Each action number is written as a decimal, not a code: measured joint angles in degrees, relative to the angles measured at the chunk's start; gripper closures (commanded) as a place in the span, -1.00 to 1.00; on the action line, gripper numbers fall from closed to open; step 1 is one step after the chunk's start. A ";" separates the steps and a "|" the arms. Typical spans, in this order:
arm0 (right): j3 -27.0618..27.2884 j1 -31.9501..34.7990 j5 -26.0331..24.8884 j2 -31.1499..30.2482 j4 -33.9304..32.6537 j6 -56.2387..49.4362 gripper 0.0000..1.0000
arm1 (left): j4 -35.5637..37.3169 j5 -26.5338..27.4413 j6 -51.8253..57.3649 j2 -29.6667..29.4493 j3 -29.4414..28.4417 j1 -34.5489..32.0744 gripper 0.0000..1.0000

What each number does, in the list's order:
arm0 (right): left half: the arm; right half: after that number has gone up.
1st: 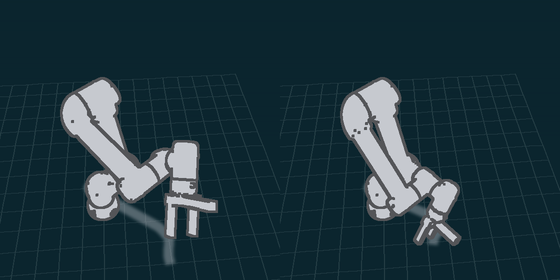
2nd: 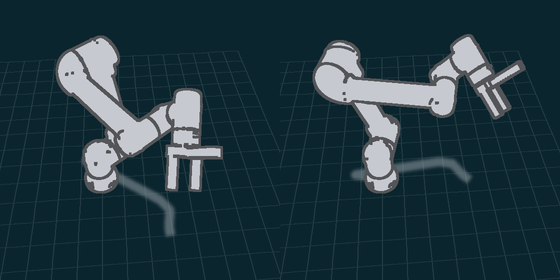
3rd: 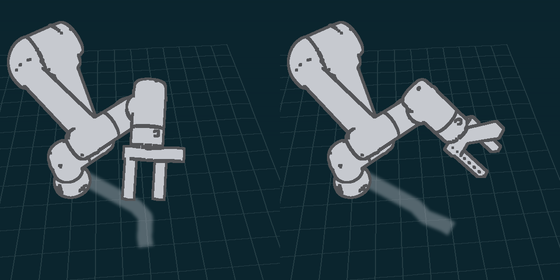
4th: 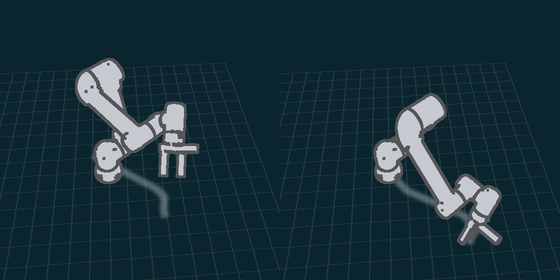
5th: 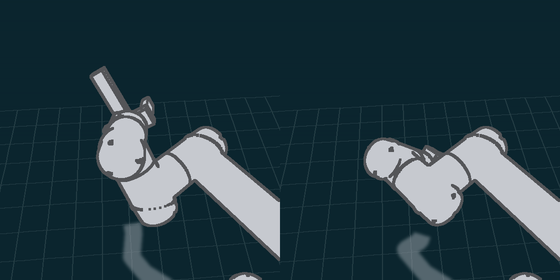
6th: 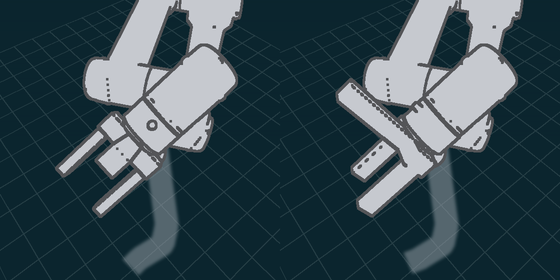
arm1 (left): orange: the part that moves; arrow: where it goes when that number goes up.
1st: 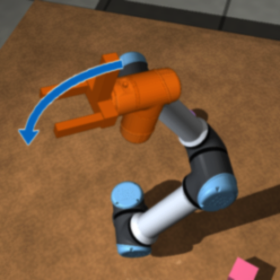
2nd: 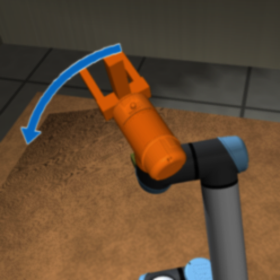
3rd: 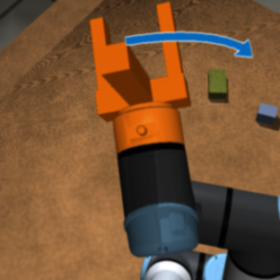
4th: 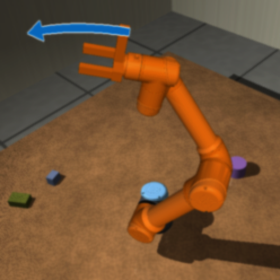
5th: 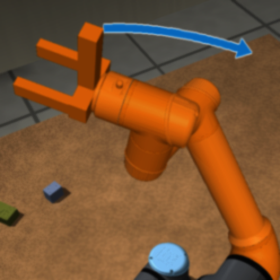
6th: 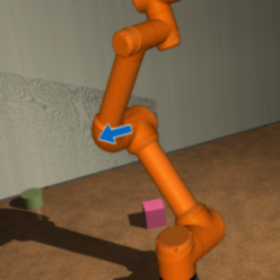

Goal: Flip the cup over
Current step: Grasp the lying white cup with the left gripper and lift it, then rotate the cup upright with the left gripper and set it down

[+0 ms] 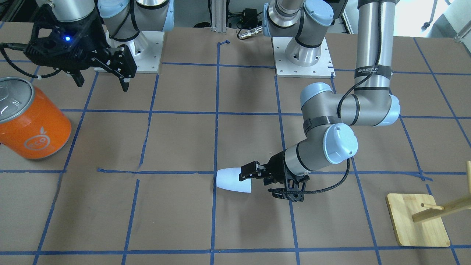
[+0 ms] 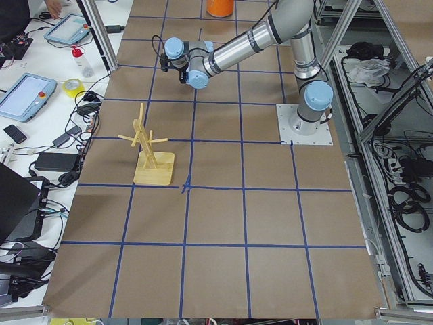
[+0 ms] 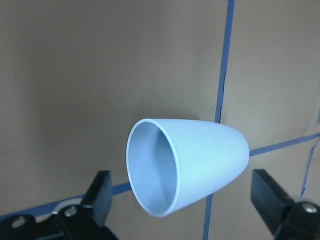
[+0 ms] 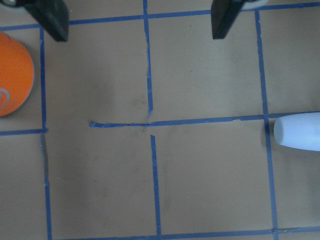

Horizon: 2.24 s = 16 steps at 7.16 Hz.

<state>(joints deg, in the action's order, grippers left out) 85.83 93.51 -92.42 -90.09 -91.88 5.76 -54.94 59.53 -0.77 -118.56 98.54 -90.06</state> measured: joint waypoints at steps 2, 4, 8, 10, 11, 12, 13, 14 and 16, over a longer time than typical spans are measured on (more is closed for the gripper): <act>0.32 0.54 2.68 1.16 -4.78 -3.36 -1.00 | 0.79 -0.93 -0.52 -1.15 -0.22 -1.50 -0.33; 0.45 -1.66 3.89 1.35 -5.71 -5.25 -1.00 | 0.81 -1.73 -0.71 -1.36 -0.33 -2.19 0.99; 0.99 -4.52 6.71 1.36 -5.18 -5.75 -1.00 | 1.29 -2.16 -7.05 -0.74 -2.14 -2.23 1.00; 1.76 -4.56 6.89 1.31 -5.16 -6.55 -1.00 | 1.52 4.77 -9.86 0.09 -5.87 -2.23 1.00; 2.46 -4.56 6.93 1.15 -5.17 -7.12 -1.00 | 1.61 8.08 -11.27 0.37 -7.36 -2.27 1.00; 2.87 -4.56 7.05 1.04 -5.23 -7.38 -1.00 | 1.65 11.14 -11.79 0.82 -8.46 -2.28 1.00; 3.04 -4.57 7.26 1.05 -5.31 -7.44 -1.00 | 1.67 15.97 -10.48 1.21 -9.93 -2.18 1.00; 3.08 -4.57 7.44 1.07 -5.35 -7.45 -1.00 | 1.68 22.03 -5.40 1.44 -11.54 -1.93 1.00; 3.20 -4.57 7.56 1.02 -5.32 -7.43 -1.00 | 2.13 30.86 6.40 1.55 -12.24 0.48 1.00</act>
<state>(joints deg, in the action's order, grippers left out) 89.03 88.94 -84.86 -89.07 -97.19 -1.67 -52.82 90.40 5.63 -117.00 86.30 -89.59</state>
